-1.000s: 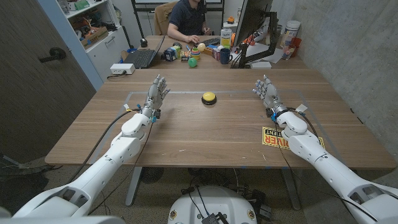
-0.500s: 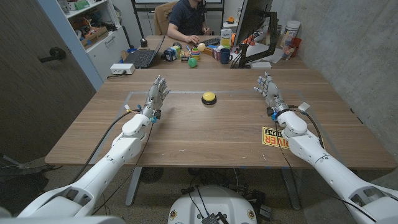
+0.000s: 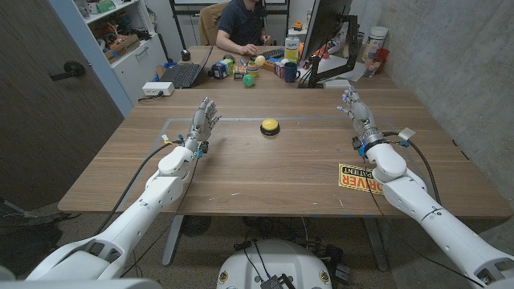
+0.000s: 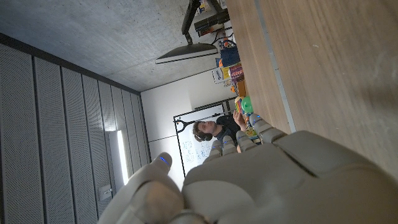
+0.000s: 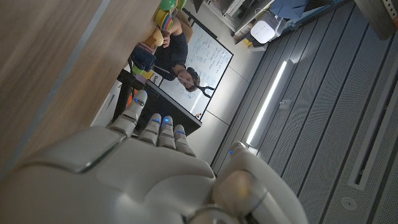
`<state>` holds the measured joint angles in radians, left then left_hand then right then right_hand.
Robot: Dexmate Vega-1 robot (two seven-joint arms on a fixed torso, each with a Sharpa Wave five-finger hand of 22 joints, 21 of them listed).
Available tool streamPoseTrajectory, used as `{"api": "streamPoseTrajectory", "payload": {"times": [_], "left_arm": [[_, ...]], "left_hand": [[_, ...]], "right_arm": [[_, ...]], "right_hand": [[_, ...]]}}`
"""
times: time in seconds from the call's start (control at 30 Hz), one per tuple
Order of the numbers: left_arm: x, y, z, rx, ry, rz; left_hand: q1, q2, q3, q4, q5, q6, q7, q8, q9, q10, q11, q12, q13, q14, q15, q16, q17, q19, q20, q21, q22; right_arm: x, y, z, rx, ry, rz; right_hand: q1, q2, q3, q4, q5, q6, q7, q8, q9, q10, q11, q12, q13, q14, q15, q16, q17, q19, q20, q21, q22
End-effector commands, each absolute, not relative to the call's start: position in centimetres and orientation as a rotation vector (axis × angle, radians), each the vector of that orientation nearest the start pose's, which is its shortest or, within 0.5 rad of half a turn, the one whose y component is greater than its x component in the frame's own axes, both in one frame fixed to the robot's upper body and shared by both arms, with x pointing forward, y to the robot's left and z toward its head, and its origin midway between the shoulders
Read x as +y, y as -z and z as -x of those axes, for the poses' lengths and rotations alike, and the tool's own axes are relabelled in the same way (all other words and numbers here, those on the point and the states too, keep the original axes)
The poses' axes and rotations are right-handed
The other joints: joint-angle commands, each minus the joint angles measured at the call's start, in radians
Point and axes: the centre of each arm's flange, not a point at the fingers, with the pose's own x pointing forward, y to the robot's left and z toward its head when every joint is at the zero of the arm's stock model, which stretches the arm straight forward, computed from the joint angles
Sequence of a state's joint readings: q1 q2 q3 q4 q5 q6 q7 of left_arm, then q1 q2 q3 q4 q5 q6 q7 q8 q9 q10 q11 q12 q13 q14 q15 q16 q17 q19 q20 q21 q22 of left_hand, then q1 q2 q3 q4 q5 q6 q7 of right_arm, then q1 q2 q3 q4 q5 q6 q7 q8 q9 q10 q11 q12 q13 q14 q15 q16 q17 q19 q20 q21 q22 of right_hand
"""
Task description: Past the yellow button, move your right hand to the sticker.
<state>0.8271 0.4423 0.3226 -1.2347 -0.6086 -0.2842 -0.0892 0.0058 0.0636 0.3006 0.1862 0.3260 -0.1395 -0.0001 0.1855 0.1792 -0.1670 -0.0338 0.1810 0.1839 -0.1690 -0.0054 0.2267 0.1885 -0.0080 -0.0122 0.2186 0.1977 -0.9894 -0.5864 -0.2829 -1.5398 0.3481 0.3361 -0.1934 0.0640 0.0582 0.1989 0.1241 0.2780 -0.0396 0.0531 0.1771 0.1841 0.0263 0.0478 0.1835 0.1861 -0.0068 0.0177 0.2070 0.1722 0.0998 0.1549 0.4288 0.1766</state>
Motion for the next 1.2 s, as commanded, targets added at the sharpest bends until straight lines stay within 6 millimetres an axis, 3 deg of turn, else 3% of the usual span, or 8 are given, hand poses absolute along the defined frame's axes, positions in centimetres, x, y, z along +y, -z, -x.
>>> {"api": "streamPoseTrajectory", "payload": {"times": [0.03, 0.13, 0.3, 0.43, 0.83, 1.03, 1.2], "left_arm": [[28.8, 3.4, -66.4, -0.578, 0.223, 0.052], [28.8, 3.4, -66.4, -0.577, 0.221, 0.053], [28.8, 3.5, -66.5, -0.574, 0.224, 0.053], [28.6, 3.4, -66.6, -0.574, 0.229, 0.053], [28.4, 3.3, -66.7, -0.572, 0.236, 0.048], [28.4, 3.2, -66.8, -0.569, 0.237, 0.048], [28.5, 3.2, -67.0, -0.568, 0.238, 0.048]], "left_hand": [[-0.002, 0.103, -0.001, 0.001, 0.008, -0.007, -0.003, 0.003, 0.005, -0.013, -0.001, 0.006, 0.004, -0.016, 0.002, 0.004, 0.003, -0.004, -0.008, 0.004, 0.005], [-0.002, 0.103, -0.002, 0.001, 0.009, -0.006, -0.003, 0.003, 0.004, -0.015, 0.001, 0.006, 0.004, -0.016, 0.001, 0.004, 0.003, -0.003, -0.009, 0.004, 0.005], [-0.002, 0.104, -0.002, 0.001, 0.009, -0.007, -0.002, 0.003, 0.004, -0.016, 0.0, 0.005, 0.004, -0.017, 0.002, 0.004, 0.003, -0.004, -0.01, 0.004, 0.005], [-0.002, 0.104, -0.003, 0.001, 0.009, -0.007, -0.002, 0.003, 0.004, -0.016, 0.002, 0.006, 0.004, -0.017, 0.001, 0.003, 0.003, -0.004, -0.01, 0.004, 0.005], [-0.002, 0.104, -0.005, 0.001, 0.01, -0.008, -0.001, 0.003, 0.004, -0.016, -0.001, 0.006, 0.004, -0.016, 0.001, 0.003, 0.003, -0.004, -0.011, 0.004, 0.005], [-0.002, 0.104, -0.005, 0.001, 0.01, -0.007, -0.003, 0.003, 0.004, -0.015, 0.0, 0.006, 0.004, -0.017, 0.0, 0.003, 0.003, -0.004, -0.011, 0.004, 0.005], [-0.002, 0.104, -0.006, 0.001, 0.01, -0.008, -0.002, 0.003, 0.004, -0.016, 0.0, 0.006, 0.004, -0.017, 0.0, 0.003, 0.003, -0.004, -0.011, 0.003, 0.005]], "right_arm": [[-31.3, -0.1, -54.9, -0.867, 0.105, 0.39], [-31.7, 0.1, -53.9, -0.875, 0.151, 0.441], [-32.6, 0.5, -52.5, -0.866, 0.211, 0.509], [-33.2, 0.9, -51.5, -0.846, 0.25, 0.55], [-34.5, 1.9, -48.1, -0.829, 0.458, 0.73], [-34.6, 2.6, -46.7, -0.779, 0.541, 0.882], [-34.3, 3.5, -45.9, -0.683, 0.595, 1.016]], "right_hand": [[0.012, 0.001, 0.002, -0.005, 0.009, 0.01, -0.027, 0.008, 0.001, 0.001, -0.03, 0.001, 0.003, 0.003, 0.009, -0.003, 0.002, 0.004, 0.019, -0.007, 0.001], [0.016, 0.006, 0.003, -0.005, 0.011, 0.03, -0.031, 0.016, 0.001, 0.011, -0.04, 0.006, 0.003, 0.007, 0.0, -0.003, 0.002, 0.009, 0.023, -0.01, 0.001], [0.027, 0.017, 0.009, -0.009, 0.018, 0.051, -0.073, 0.021, -0.001, 0.01, -0.055, 0.005, 0.002, 0.01, -0.004, -0.004, 0.001, 0.019, 0.03, -0.018, 0.0], [0.033, 0.016, 0.007, -0.012, 0.021, 0.055, -0.1, 0.018, -0.002, 0.001, -0.058, 0.002, 0.002, 0.0, 0.009, -0.01, 0.001, -0.01, 0.04, -0.04, -0.001], [0.029, -0.003, -0.009, -0.014, 0.019, 0.02, -0.075, 0.004, -0.001, -0.02, -0.057, -0.002, 0.002, -0.013, 0.019, -0.013, 0.003, -0.017, 0.047, -0.06, -0.001], [0.026, -0.018, -0.023, -0.015, 0.016, -0.023, -0.084, -0.003, 0.0, -0.049, -0.035, -0.005, 0.003, -0.03, 0.05, -0.017, 0.004, -0.032, 0.058, -0.081, -0.001], [0.022, -0.039, -0.042, -0.018, 0.009, -0.064, -0.097, -0.002, 0.001, -0.086, -0.018, -0.008, 0.004, -0.069, 0.081, -0.022, 0.006, -0.074, 0.061, -0.117, -0.001]]}}
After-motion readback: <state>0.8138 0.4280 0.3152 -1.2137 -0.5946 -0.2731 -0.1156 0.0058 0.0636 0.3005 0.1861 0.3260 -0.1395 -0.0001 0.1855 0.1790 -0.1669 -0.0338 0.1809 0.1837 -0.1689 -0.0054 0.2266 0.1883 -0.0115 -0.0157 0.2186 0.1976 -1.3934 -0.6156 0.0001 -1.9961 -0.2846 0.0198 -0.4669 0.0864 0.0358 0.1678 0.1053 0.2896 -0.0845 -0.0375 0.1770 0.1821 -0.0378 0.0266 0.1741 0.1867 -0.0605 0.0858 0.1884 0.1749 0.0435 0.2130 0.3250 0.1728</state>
